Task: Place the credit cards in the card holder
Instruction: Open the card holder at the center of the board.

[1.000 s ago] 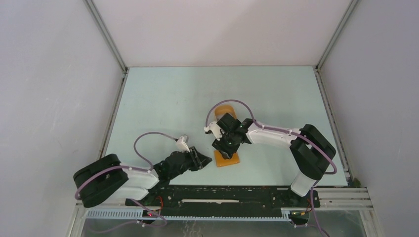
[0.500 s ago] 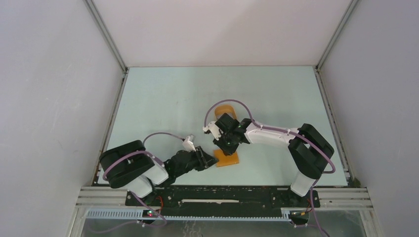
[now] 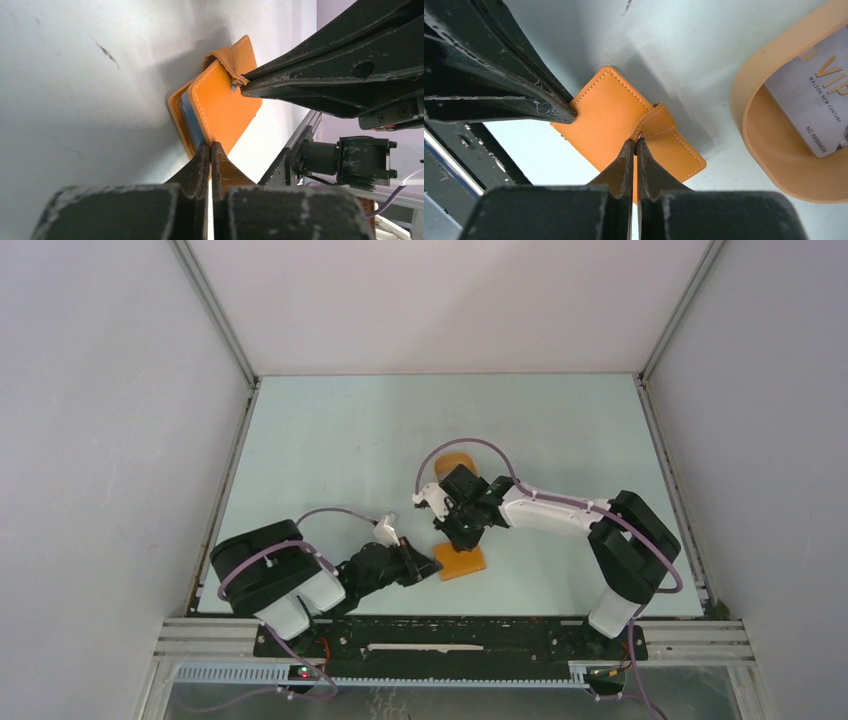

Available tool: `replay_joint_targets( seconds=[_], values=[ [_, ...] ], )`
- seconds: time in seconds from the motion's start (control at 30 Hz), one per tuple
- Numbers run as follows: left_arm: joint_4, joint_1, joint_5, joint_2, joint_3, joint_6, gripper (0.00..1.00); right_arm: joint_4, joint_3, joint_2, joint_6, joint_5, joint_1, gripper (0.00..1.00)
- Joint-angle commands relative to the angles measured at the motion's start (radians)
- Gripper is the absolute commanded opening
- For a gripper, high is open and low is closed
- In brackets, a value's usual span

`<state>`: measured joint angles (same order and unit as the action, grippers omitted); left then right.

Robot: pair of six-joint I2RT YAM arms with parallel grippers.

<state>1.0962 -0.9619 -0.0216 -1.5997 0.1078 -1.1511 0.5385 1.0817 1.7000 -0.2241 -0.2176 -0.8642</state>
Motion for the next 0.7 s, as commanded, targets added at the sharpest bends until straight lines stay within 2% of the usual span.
replay_joint_targets(
  seconds=[0.0, 0.1, 0.27, 0.37, 0.53, 0.67],
  values=[
    [-0.058, -0.001, -0.001, 0.064, 0.03, 0.079, 0.0, 0.015, 0.003, -0.083, -0.044, -0.102, 0.042, 0.0],
    [-0.19, -0.001, 0.01, 0.138, 0.059, 0.171, 0.04, 0.057, 0.003, -0.123, -0.096, -0.177, 0.096, 0.0],
    [-0.417, -0.001, 0.003, 0.256, 0.122, 0.316, 0.31, 0.142, 0.003, -0.17, -0.171, -0.284, 0.183, 0.0],
    [-0.525, 0.0, -0.016, 0.298, 0.162, 0.365, 0.43, 0.212, 0.003, -0.191, -0.214, -0.356, 0.237, 0.0],
    [-0.579, 0.022, -0.046, 0.354, 0.177, 0.368, 0.51, 0.277, -0.027, -0.282, -0.271, -0.488, 0.292, 0.0],
    [-0.58, 0.034, -0.08, 0.455, 0.134, 0.33, 0.66, 0.312, -0.046, -0.356, -0.301, -0.617, 0.367, 0.0]
  ],
)
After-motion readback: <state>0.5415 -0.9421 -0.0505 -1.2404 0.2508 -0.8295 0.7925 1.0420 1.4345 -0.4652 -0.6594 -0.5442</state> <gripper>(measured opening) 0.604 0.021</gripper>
